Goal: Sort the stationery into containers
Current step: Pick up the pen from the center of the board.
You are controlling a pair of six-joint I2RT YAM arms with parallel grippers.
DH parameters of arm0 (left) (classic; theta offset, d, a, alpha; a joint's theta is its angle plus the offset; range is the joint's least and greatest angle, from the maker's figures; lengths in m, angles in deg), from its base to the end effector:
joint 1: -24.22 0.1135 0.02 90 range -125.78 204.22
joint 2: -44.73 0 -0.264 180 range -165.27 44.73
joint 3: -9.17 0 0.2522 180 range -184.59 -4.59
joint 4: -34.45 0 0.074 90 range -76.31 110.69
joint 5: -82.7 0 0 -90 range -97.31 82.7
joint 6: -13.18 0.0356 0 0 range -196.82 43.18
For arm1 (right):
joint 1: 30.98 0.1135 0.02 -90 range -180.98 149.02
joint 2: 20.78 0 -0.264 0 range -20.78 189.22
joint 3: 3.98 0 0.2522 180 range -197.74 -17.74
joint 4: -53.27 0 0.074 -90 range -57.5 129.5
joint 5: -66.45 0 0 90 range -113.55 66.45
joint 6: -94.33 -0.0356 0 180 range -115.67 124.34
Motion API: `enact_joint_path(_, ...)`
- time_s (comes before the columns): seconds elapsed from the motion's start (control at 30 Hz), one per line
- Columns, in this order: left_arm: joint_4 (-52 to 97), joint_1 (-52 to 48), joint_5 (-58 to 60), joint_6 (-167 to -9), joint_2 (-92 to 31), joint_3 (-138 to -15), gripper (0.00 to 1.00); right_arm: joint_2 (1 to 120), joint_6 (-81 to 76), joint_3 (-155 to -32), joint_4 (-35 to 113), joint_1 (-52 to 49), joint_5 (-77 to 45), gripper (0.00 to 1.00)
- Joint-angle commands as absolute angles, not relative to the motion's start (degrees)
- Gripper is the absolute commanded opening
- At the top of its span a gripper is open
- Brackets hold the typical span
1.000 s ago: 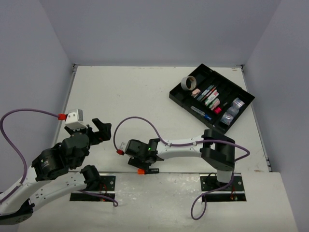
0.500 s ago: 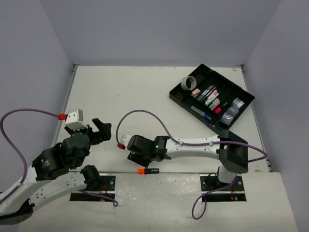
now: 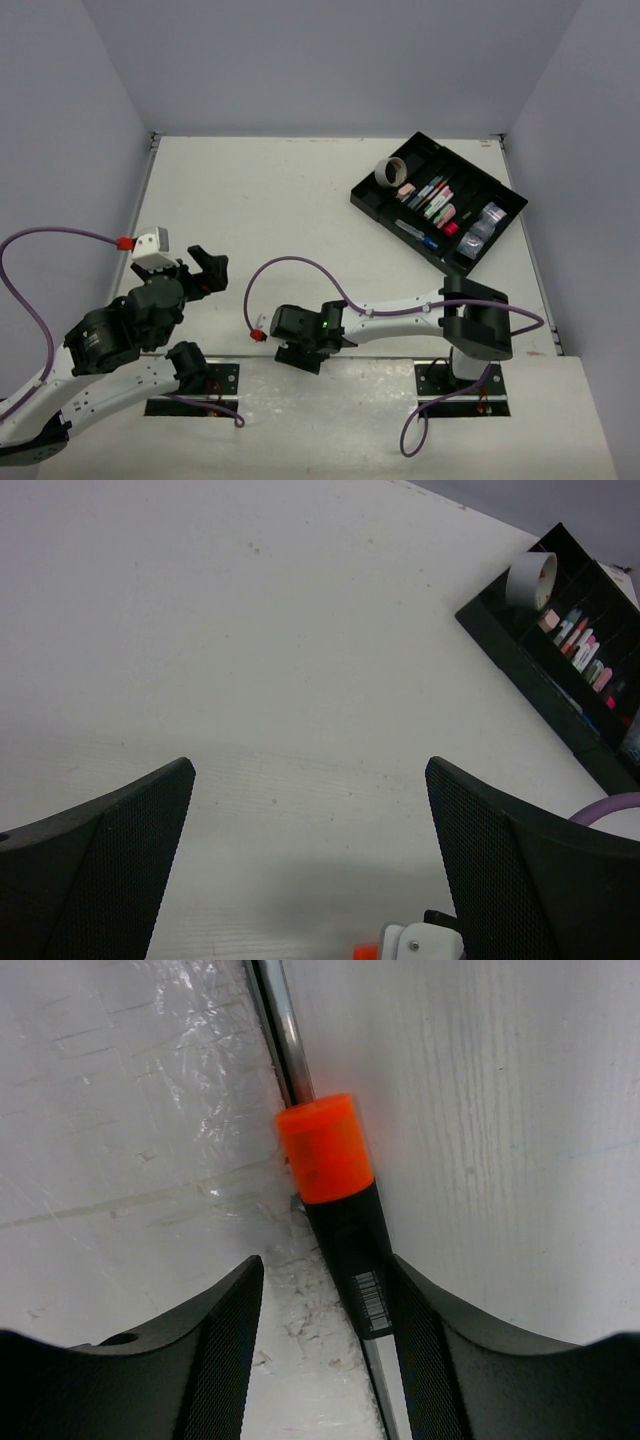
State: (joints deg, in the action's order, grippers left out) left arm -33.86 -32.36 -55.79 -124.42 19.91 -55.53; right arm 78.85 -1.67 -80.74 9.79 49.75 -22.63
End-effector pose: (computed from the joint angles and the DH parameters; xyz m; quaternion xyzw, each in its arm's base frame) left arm 0.0552 -0.0352 0.3396 -0.1482 0.7974 -0.1514 0.5651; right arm 0.0543 0.3361 0.1754 -0.5953 0.7769 0.1464 0.1436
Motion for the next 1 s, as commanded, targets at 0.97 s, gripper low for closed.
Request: enact_joint_path(0.97, -33.45, -31.99, -57.49, -125.07, 18.76, -56.4, 1.0, 86.72, -5.9, -82.6, 10.59, 43.84, -37.22, 0.37)
